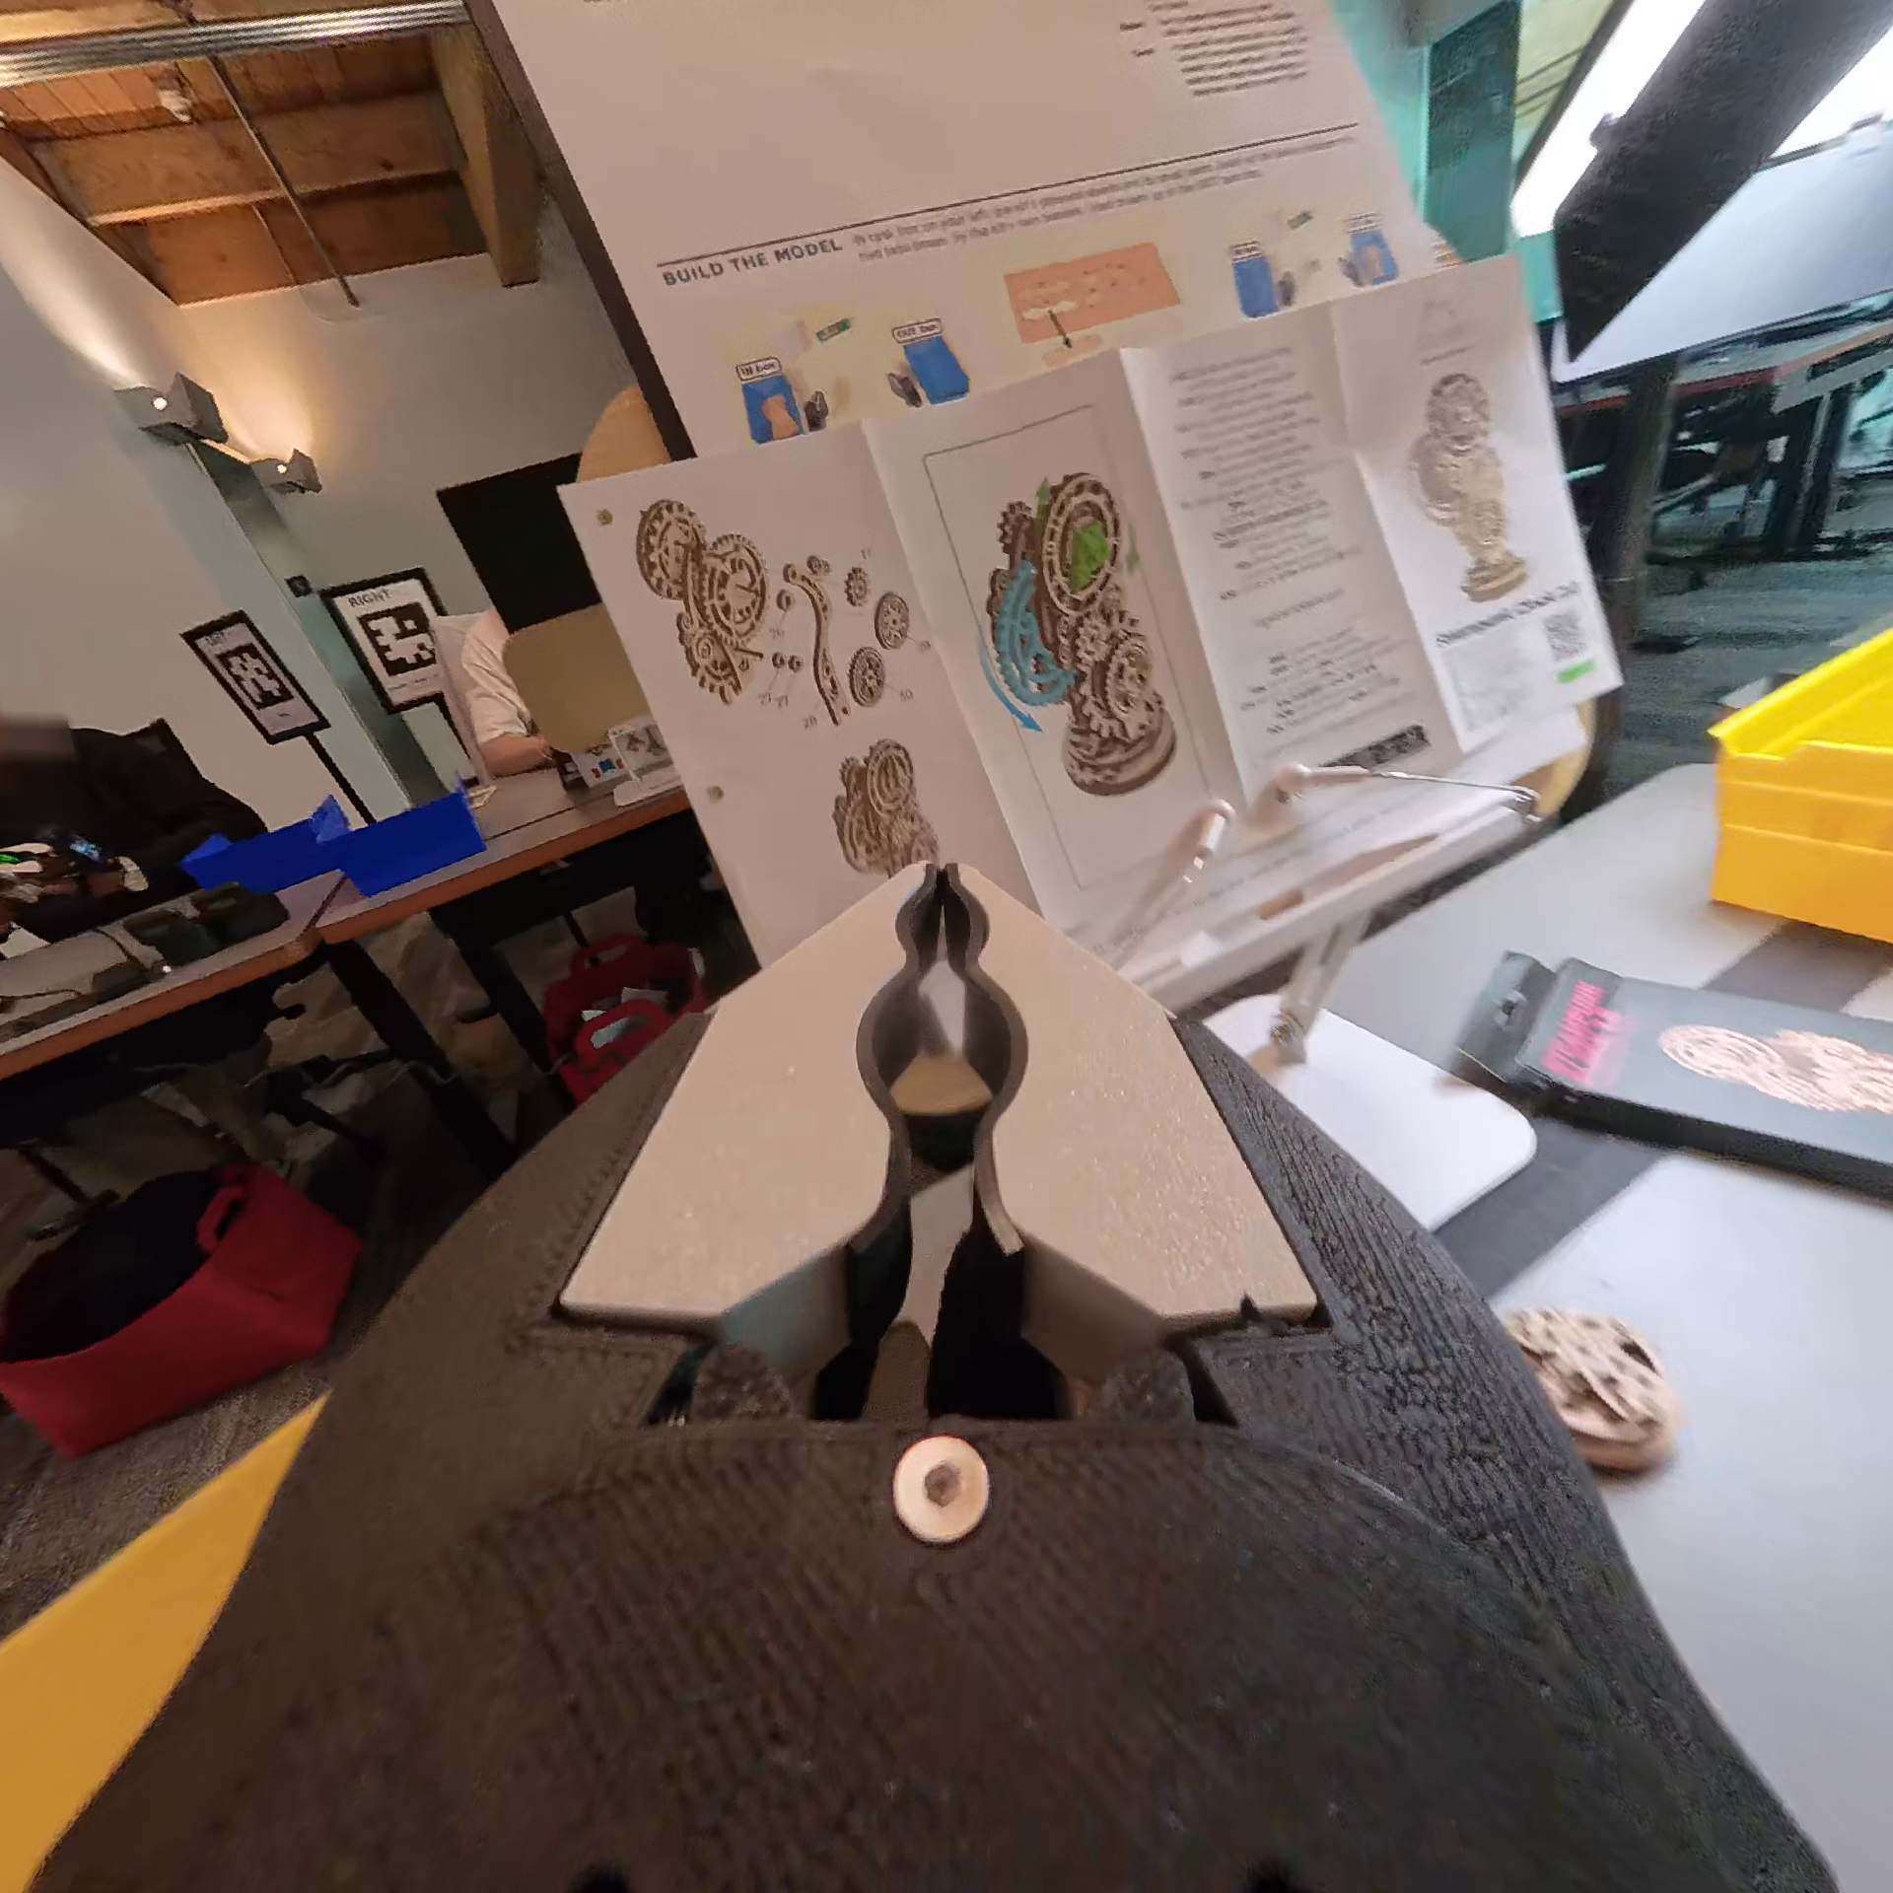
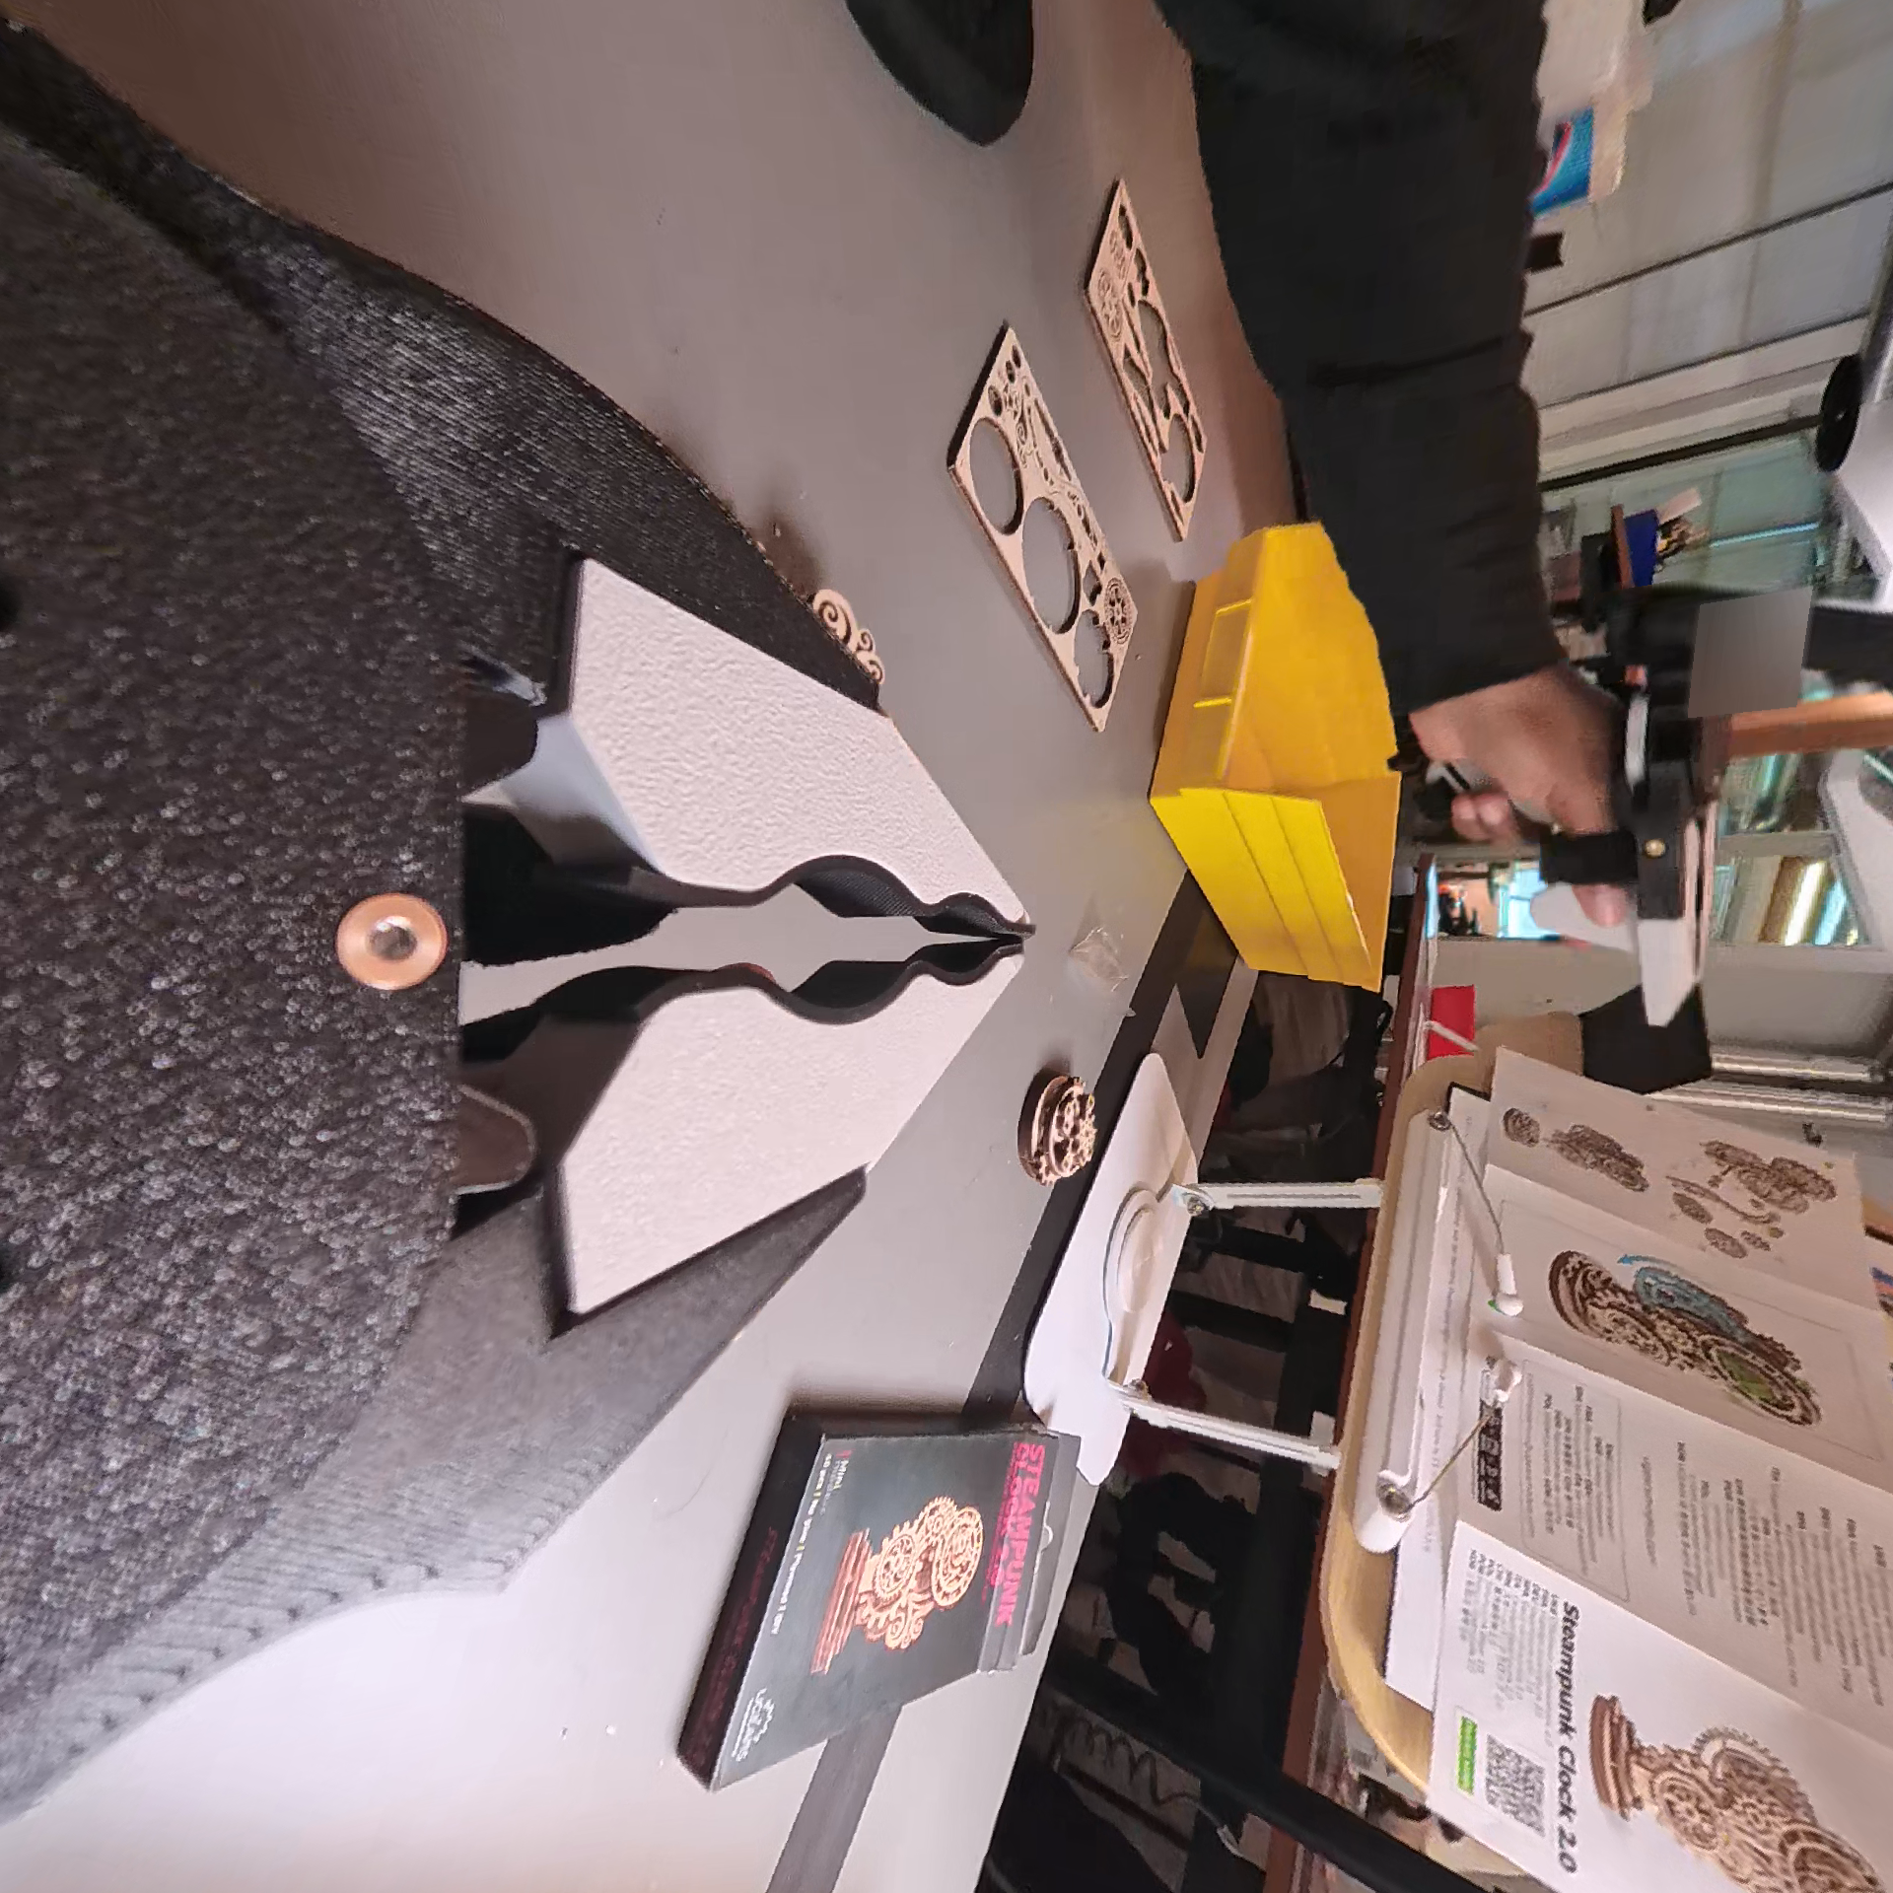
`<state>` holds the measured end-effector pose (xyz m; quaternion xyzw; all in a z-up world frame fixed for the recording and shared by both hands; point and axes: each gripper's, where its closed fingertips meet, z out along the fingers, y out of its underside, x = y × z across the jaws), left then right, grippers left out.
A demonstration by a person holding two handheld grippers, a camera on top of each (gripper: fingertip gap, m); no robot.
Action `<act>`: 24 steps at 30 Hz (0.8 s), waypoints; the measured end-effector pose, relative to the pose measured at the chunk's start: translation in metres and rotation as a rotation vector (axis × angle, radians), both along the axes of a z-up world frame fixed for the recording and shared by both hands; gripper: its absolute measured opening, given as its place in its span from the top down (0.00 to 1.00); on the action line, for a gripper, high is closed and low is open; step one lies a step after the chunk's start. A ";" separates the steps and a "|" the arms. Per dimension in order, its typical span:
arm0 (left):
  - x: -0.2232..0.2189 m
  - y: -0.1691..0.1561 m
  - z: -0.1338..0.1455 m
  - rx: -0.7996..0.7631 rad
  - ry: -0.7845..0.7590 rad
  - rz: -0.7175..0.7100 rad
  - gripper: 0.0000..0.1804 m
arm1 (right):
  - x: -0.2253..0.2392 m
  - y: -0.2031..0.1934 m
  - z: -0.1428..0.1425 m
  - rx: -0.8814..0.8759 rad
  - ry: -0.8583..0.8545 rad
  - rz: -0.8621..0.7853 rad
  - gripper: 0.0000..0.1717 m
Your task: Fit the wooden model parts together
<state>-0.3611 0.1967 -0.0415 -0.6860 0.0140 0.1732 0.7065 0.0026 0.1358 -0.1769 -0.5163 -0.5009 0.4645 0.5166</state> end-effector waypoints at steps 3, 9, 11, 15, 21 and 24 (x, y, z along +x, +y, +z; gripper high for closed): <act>0.023 -0.055 -0.015 -0.071 -0.040 -0.029 0.98 | 0.000 -0.007 0.003 0.049 0.000 0.008 1.00; 0.065 -0.169 -0.071 -0.339 -0.107 -0.100 0.91 | -0.001 -0.015 0.003 0.126 -0.012 0.009 1.00; 0.072 -0.206 -0.093 -0.437 -0.141 -0.099 0.88 | -0.001 -0.016 0.001 0.126 -0.017 0.008 1.00; 0.082 -0.270 -0.135 -0.580 -0.235 -0.097 0.79 | -0.002 -0.018 -0.002 0.122 -0.028 0.009 1.00; 0.094 -0.332 -0.183 -0.714 -0.283 -0.129 0.79 | -0.004 -0.021 -0.012 0.156 -0.059 0.005 1.00; 0.112 -0.347 -0.201 -0.768 -0.289 -0.190 0.77 | -0.004 -0.020 -0.016 0.164 -0.072 -0.003 1.00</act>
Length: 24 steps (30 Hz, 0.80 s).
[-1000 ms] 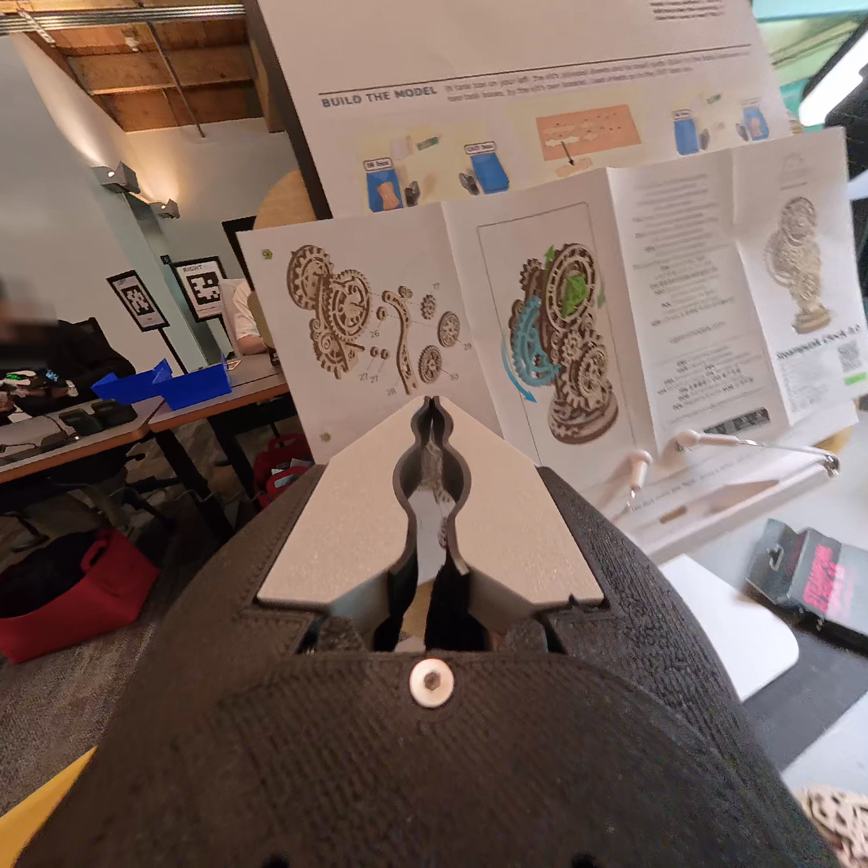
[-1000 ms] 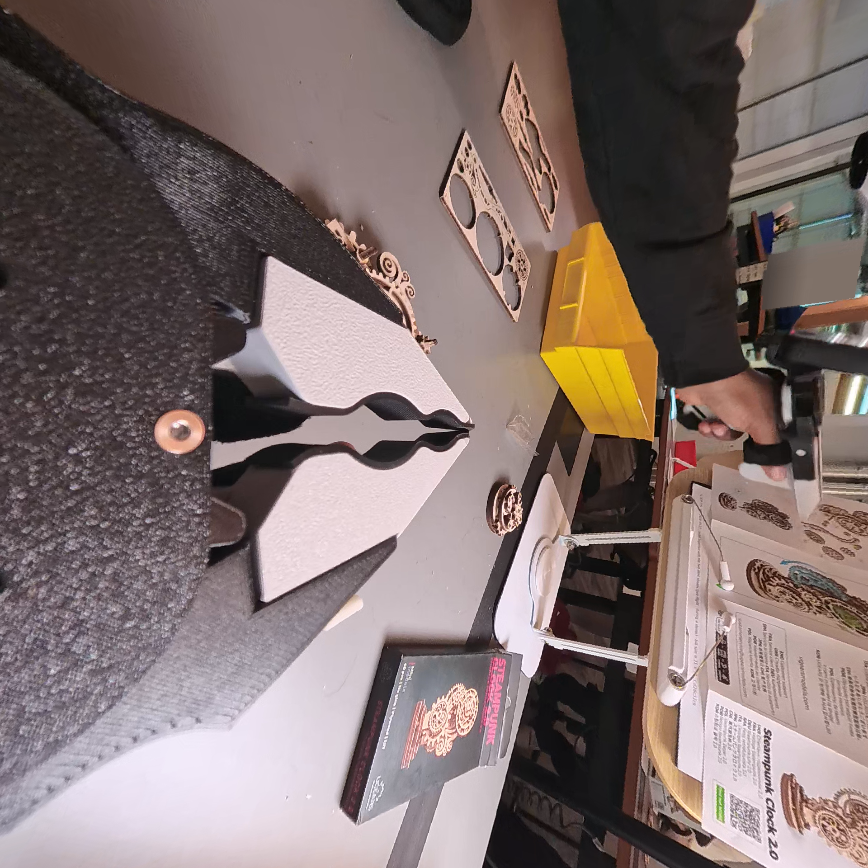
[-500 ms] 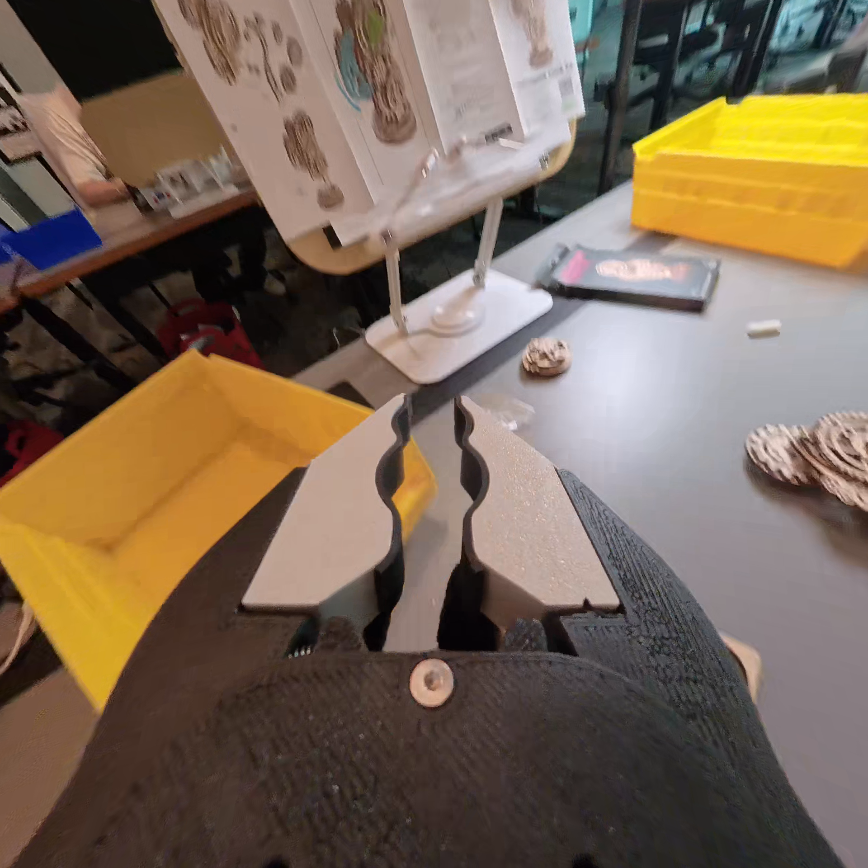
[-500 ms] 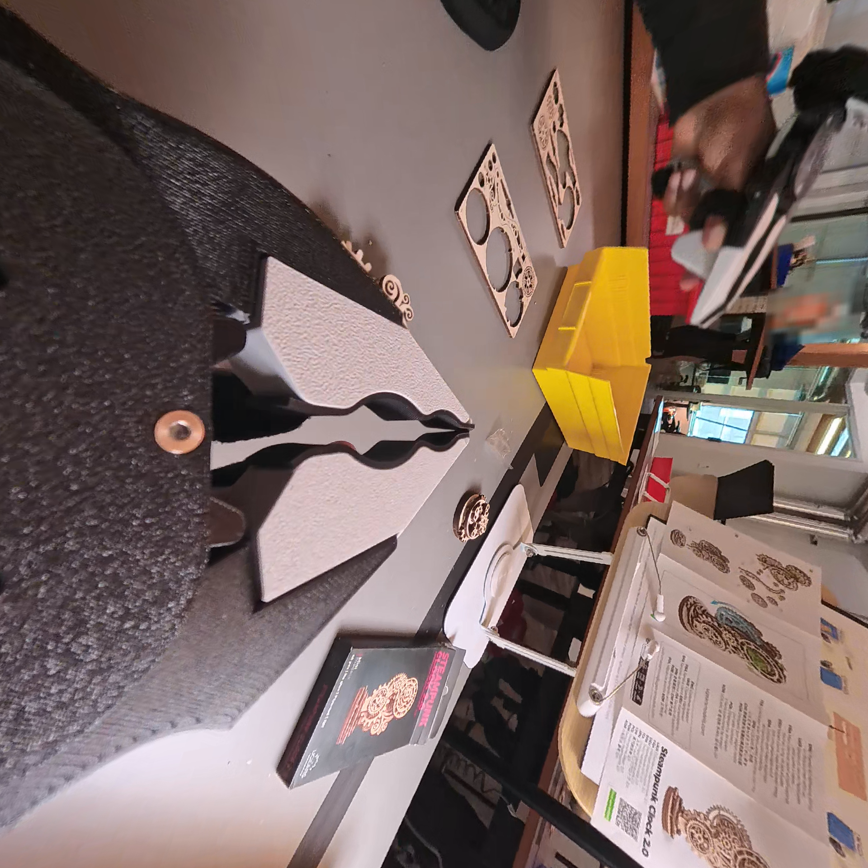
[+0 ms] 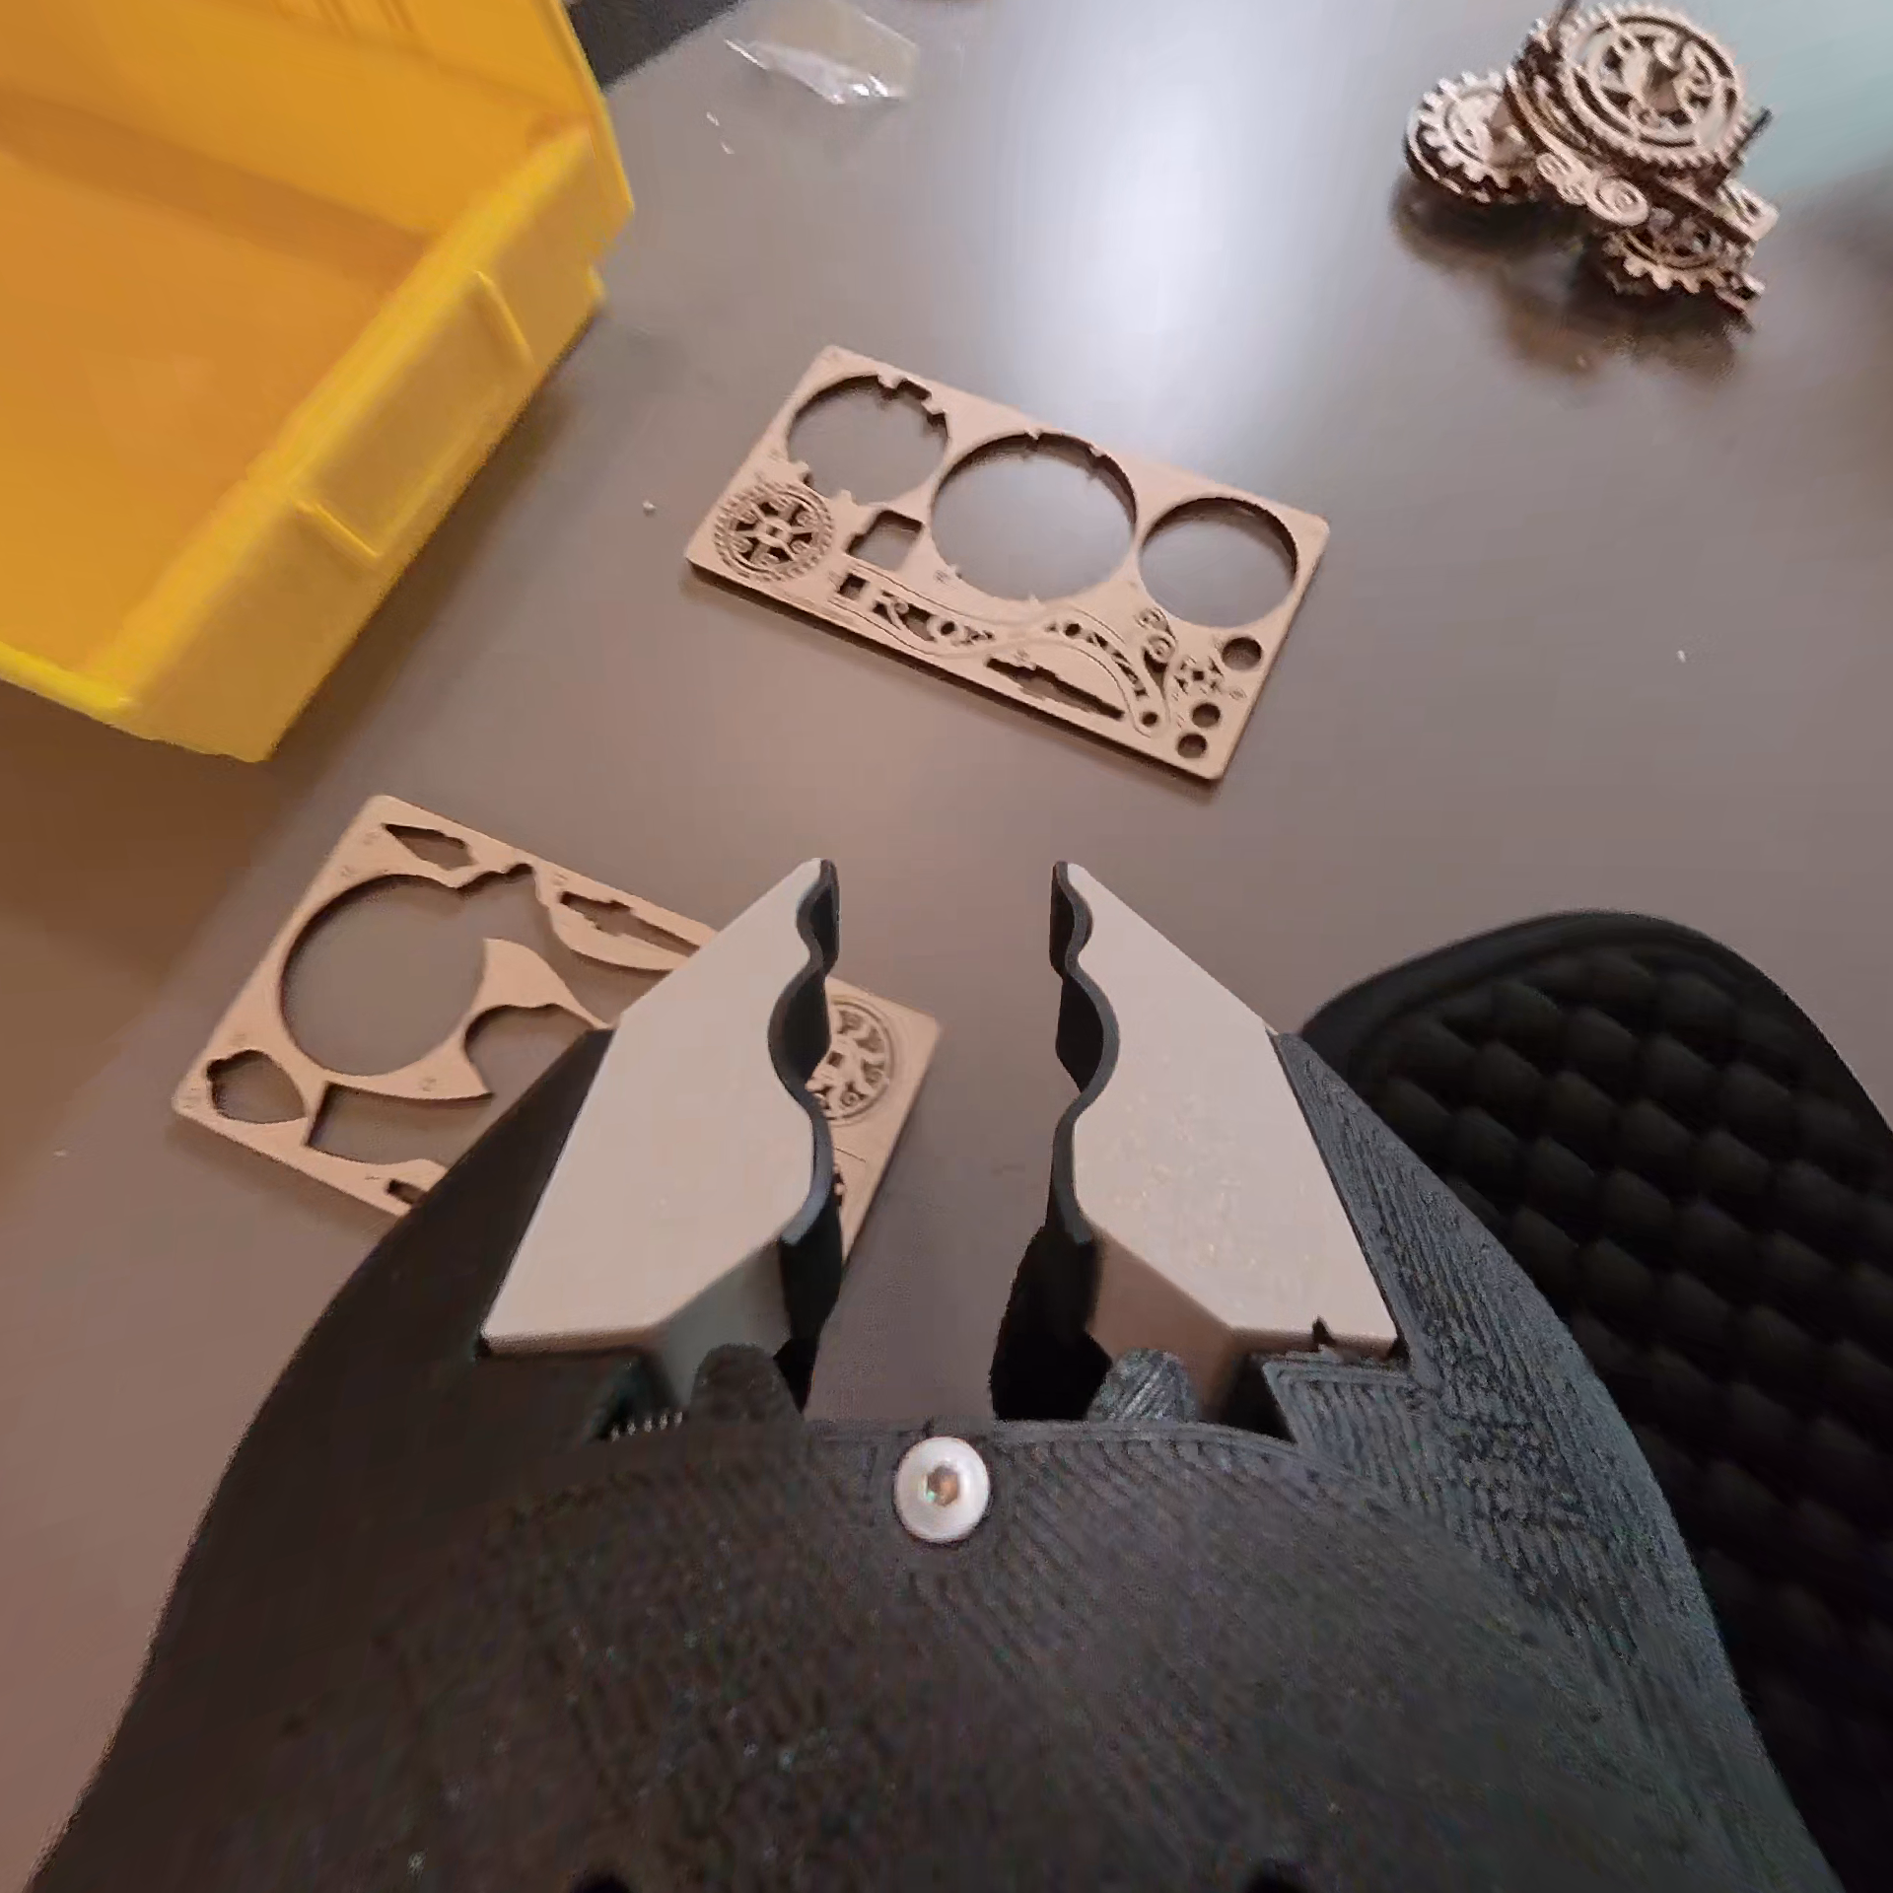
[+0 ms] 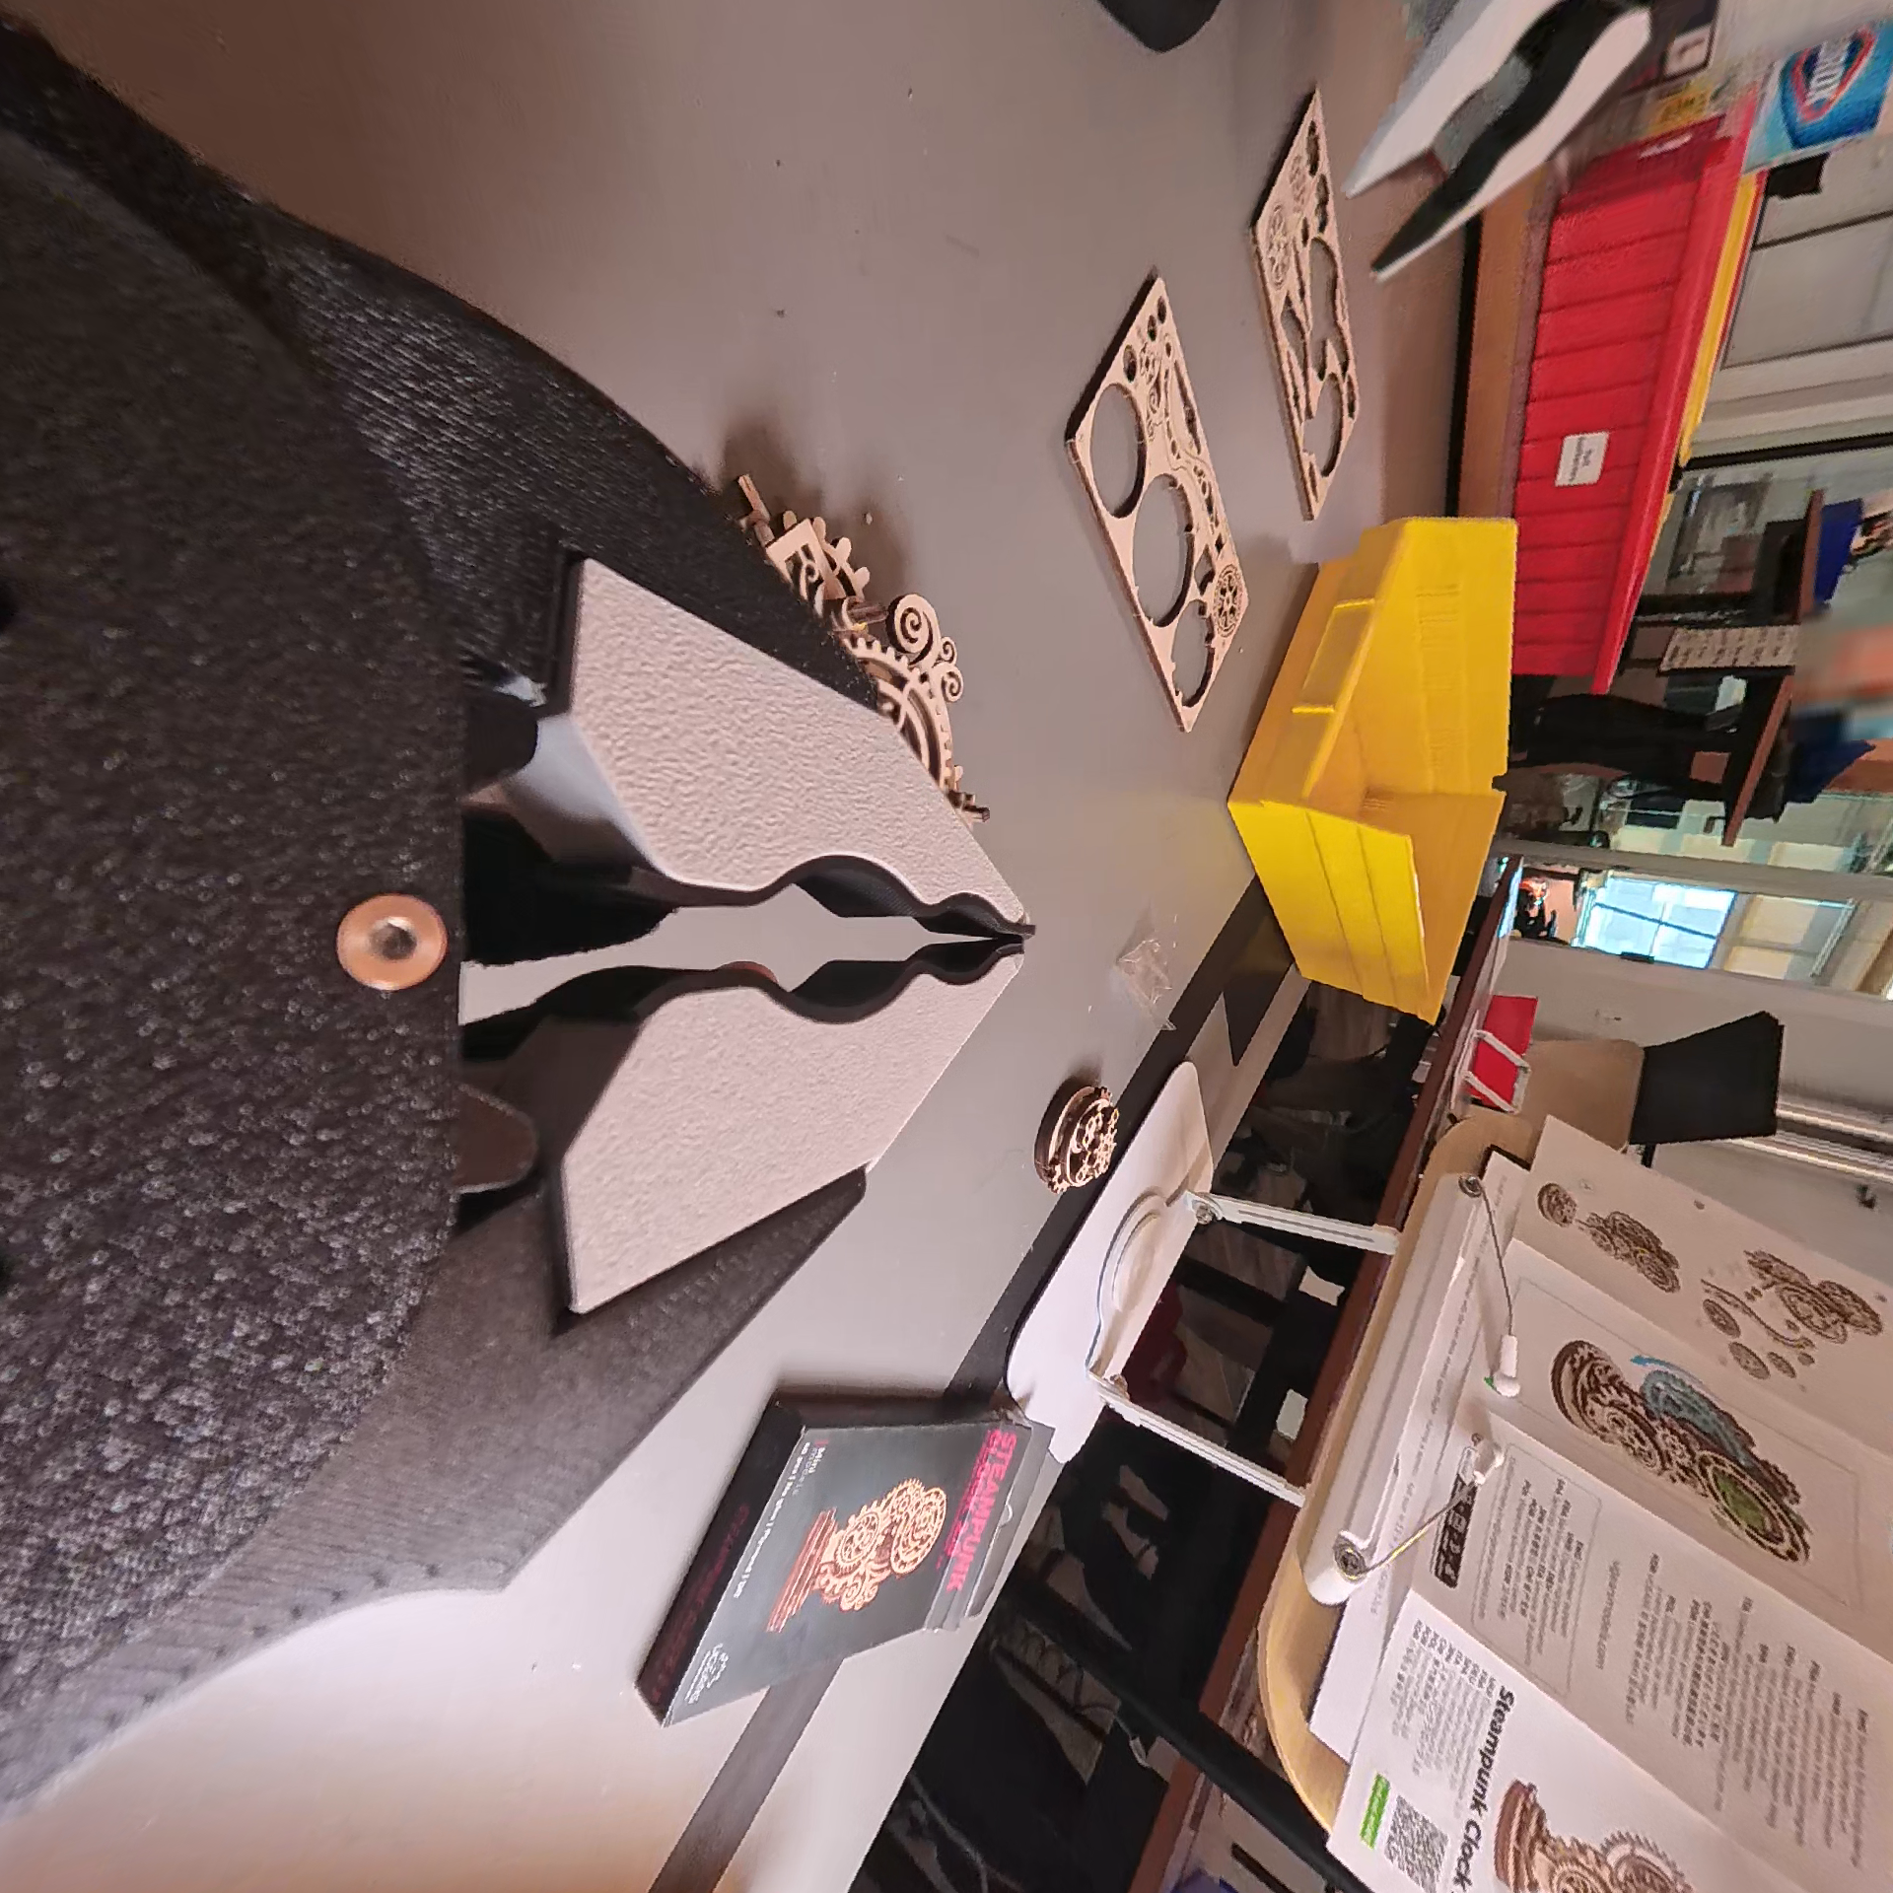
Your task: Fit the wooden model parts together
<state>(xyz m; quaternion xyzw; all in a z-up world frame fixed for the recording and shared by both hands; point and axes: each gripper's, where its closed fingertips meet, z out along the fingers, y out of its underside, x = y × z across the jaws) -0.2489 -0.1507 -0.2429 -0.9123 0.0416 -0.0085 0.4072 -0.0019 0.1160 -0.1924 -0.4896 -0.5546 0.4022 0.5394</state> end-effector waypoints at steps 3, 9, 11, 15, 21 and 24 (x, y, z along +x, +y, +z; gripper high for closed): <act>0.026 -0.003 -0.014 -0.026 -0.049 -0.088 0.73 | -0.001 0.001 -0.004 0.001 -0.015 -0.007 1.00; 0.075 0.025 -0.034 -0.064 -0.015 -0.294 0.68 | -0.003 0.001 -0.011 0.020 -0.039 -0.014 1.00; 0.080 0.036 -0.038 -0.067 0.003 -0.330 0.68 | -0.003 0.002 -0.012 0.023 -0.045 -0.015 1.00; 0.082 0.054 -0.045 -0.088 0.020 -0.363 0.69 | -0.003 0.002 -0.013 0.017 -0.051 -0.011 1.00; 0.079 0.065 -0.049 -0.106 0.061 -0.379 0.71 | -0.004 0.002 -0.015 0.009 -0.057 -0.002 1.00; 0.078 0.067 -0.049 -0.101 0.075 -0.380 0.72 | -0.004 0.003 -0.016 -0.003 -0.060 0.002 1.00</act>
